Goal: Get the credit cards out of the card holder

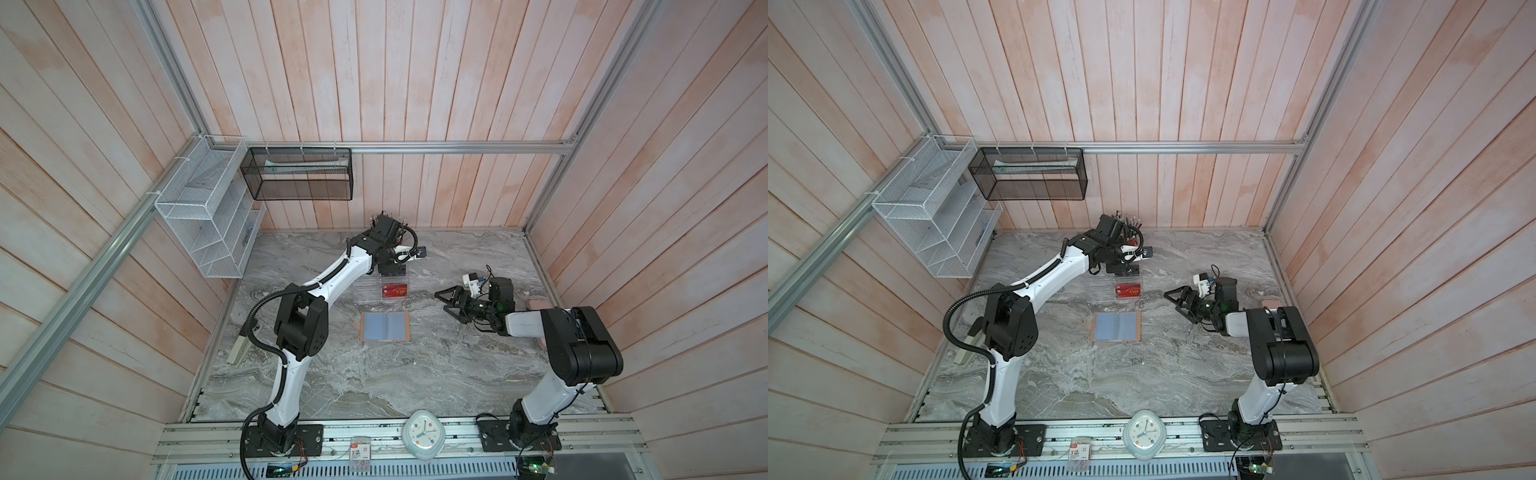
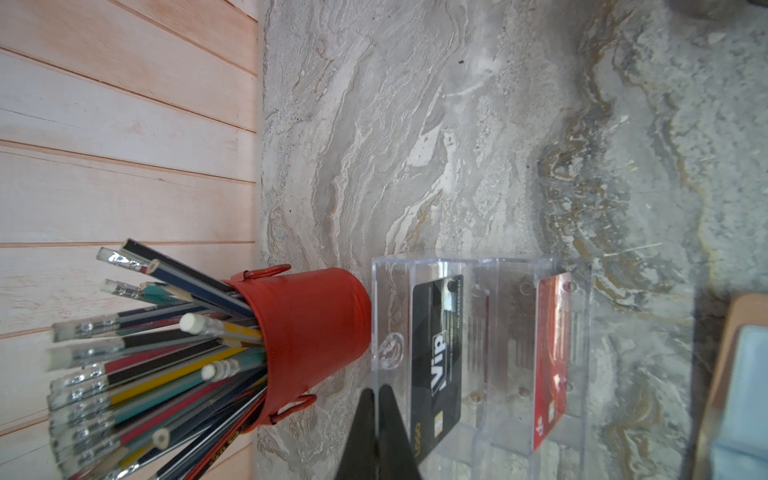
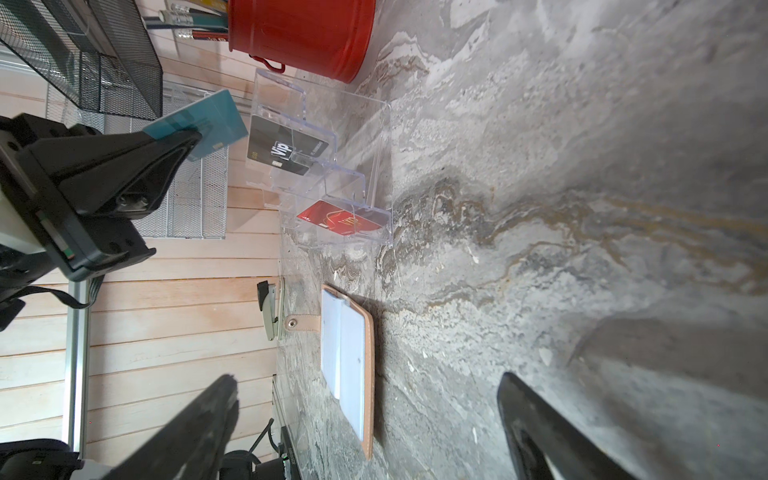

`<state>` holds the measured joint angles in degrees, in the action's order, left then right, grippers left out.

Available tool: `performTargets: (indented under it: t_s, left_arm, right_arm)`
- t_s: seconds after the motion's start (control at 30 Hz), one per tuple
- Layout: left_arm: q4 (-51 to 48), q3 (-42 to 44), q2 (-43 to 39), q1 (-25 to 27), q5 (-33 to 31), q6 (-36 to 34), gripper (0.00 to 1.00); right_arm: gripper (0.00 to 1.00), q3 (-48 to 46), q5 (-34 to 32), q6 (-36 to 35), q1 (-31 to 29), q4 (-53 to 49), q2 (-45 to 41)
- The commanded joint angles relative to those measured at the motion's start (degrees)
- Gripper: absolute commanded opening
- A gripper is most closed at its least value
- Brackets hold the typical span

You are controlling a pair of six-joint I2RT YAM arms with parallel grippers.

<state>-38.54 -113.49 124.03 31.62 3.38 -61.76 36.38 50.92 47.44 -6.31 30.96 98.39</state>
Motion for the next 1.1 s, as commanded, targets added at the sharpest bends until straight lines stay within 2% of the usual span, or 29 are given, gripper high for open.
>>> performTargets:
  t_s: [0.0, 1.07]
  left_arm:
    - [0.0, 0.4, -2.3, 0.2, -0.1, -0.6, 0.00]
    - [0.2, 1.9, -1.2, 0.9, -2.2, 0.2, 0.00]
  right_arm:
    - [0.98, -0.6, 0.8, 0.8, -0.5, 2.0, 1.1]
    - [0.98, -2.3, 2.0, 3.2, -0.6, 6.6, 1.1]
